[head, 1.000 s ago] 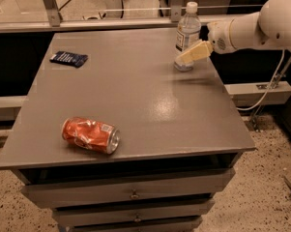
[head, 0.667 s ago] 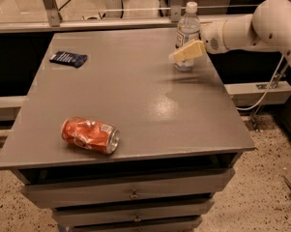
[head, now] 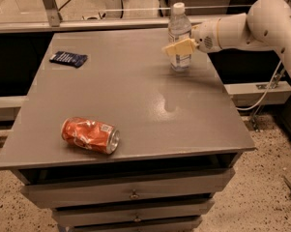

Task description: Move blue plastic bottle near rxbar blueberry

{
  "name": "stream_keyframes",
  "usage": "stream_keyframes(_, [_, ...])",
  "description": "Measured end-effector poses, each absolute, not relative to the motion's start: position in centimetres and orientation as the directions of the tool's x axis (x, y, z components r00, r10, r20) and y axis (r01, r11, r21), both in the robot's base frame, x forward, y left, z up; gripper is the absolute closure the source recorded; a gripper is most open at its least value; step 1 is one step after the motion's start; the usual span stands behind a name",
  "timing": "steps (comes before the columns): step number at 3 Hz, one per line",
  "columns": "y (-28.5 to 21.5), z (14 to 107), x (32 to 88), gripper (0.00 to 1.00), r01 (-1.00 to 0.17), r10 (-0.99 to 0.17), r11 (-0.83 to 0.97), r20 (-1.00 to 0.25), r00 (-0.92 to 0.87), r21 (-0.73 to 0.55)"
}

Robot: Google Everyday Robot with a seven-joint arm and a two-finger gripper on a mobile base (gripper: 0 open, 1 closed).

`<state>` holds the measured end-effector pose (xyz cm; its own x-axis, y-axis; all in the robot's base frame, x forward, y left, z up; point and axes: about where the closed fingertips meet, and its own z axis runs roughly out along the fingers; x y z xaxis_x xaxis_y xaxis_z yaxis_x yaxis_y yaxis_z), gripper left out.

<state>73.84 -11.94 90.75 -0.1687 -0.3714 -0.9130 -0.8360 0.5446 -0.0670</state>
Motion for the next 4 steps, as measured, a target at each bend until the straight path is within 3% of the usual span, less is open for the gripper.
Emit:
stream_keyframes(2, [-11.36,93.68,73.06,0.83,-0.848,-0.365,0.518,-0.925,-0.101,-0.112])
stream_keyframes(3, [-11.05,93.55,73.10,1.00,-0.851,-0.365,0.514,-0.925,-0.101,-0.109])
stream_keyframes(4, [-10.98,93.53,73.11,1.00,-0.851,-0.365,0.513,-0.925,-0.101,-0.109])
